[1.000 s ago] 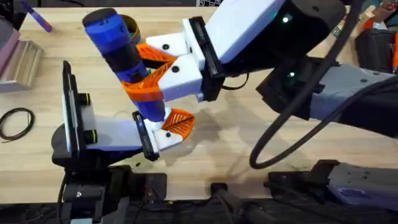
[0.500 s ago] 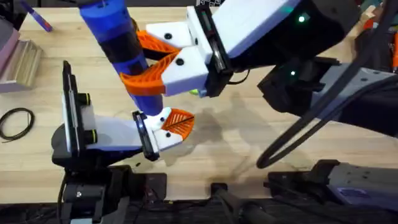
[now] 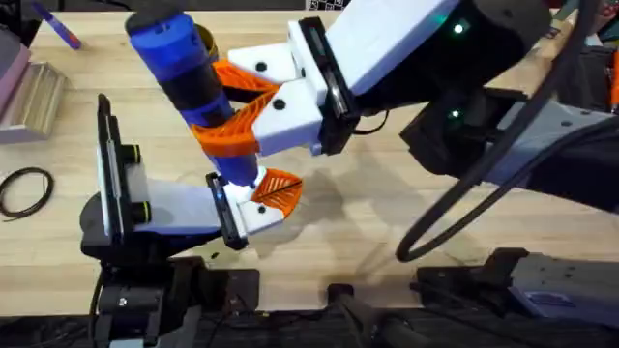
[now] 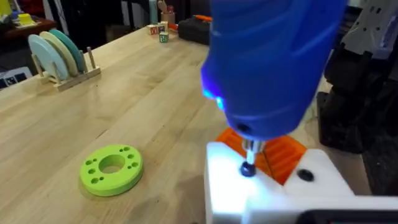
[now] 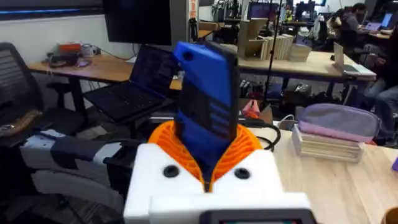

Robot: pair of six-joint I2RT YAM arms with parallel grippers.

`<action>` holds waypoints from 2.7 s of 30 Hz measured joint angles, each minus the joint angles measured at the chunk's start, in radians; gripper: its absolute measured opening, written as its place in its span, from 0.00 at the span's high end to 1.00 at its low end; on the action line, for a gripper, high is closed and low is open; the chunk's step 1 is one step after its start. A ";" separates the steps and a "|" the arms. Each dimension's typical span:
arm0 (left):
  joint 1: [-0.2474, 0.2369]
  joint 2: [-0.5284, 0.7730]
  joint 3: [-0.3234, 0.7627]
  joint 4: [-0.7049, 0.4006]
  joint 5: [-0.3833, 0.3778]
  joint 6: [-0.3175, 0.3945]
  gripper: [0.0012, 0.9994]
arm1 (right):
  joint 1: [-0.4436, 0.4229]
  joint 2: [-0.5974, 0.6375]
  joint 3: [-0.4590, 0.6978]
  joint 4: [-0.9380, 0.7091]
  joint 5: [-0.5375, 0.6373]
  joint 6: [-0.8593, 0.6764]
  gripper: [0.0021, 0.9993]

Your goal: Pick up the gripper from the table and insert it into the empty holder that is missing its gripper. Then pick up a screw, insert it into the mounting hole, and use the screwdriver to tighten it. Finally, clean up the table by picking up the vegetable and placing it into the bucket.

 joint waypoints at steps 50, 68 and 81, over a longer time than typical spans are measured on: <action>0.000 0.000 0.000 0.000 0.000 0.000 0.99 | -0.006 -0.007 0.000 0.055 -0.032 0.019 0.98; 0.000 0.000 0.000 0.000 0.000 0.000 0.99 | -0.010 -0.004 0.000 0.051 -0.035 0.029 0.98; 0.000 0.000 0.000 0.000 0.000 0.000 0.99 | -0.009 0.008 0.000 0.050 -0.035 0.029 0.98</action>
